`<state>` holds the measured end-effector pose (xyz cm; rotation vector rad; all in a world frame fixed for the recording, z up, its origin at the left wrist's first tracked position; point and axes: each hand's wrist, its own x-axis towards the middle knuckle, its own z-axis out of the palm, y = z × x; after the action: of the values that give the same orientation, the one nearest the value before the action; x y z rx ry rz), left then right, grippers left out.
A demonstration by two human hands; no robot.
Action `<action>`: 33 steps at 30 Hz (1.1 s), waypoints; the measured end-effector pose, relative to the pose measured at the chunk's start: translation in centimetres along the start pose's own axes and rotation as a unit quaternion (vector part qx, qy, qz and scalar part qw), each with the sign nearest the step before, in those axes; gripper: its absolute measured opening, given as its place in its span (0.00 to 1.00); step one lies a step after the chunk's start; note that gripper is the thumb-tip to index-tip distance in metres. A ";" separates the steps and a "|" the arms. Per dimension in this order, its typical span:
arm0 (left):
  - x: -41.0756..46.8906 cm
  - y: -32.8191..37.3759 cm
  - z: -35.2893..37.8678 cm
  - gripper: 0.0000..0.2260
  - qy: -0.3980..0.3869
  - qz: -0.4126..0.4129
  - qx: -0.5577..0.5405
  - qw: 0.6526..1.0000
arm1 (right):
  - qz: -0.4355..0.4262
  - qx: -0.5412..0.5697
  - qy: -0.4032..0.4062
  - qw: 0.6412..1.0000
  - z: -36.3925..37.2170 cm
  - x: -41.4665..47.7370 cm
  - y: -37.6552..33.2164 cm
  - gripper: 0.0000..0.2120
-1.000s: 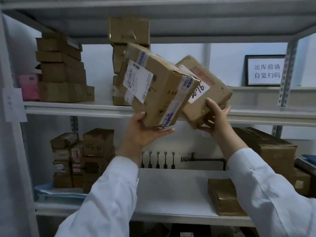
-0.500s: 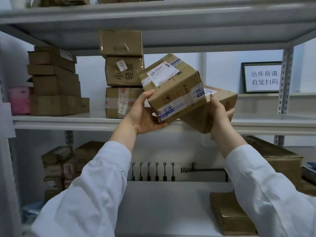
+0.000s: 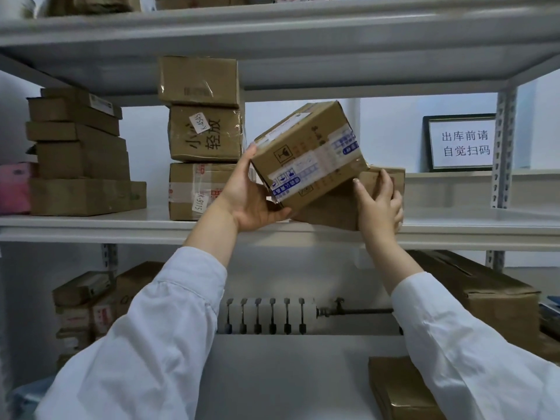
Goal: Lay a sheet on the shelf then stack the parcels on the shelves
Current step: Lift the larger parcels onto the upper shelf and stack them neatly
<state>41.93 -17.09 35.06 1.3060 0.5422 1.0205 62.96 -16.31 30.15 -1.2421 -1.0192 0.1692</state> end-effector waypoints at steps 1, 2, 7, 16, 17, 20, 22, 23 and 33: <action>0.2 0.3 0.2 0.38 0.003 -0.004 0.001 1.000 | -0.008 -0.001 0.000 1.000 0.1 -0.1 0.1 0.26; 0.4 0.6 0.4 0.39 0.006 -0.009 -0.001 1.000 | -0.018 -0.001 0.004 1.000 0.2 -0.1 0.2 0.24; 1.3 1.8 0.6 0.44 0.050 -0.027 0.014 0.998 | 0.012 -0.016 0.036 0.999 -0.5 0.9 0.6 0.37; 2.6 3.4 3.1 0.42 0.107 0.113 0.059 0.986 | 0.004 0.021 -0.004 1.000 -0.6 1.5 2.1 0.45; 2.9 3.7 3.4 0.40 0.123 0.133 0.069 0.981 | -0.007 0.036 -0.007 0.999 -0.6 1.5 2.2 0.45; 3.5 4.4 4.1 0.28 0.147 0.166 0.121 0.968 | -0.021 0.070 -0.016 0.997 -0.7 1.8 2.6 0.47; 4.0 4.5 4.6 0.19 0.141 0.176 0.136 0.965 | -0.025 0.069 -0.033 0.997 -0.6 2.3 2.8 0.48; 4.4 4.5 4.8 0.17 0.139 0.177 0.142 0.964 | -0.032 0.064 -0.047 0.996 -0.5 2.7 2.9 0.46; 8.3 2.4 4.7 0.30 0.177 0.209 0.223 0.936 | -0.060 0.109 -0.151 0.981 1.5 3.4 2.8 0.37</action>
<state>49.09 -12.64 40.11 1.6937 0.8235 1.5683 64.97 -12.15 29.63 -0.9706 -1.2964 0.3743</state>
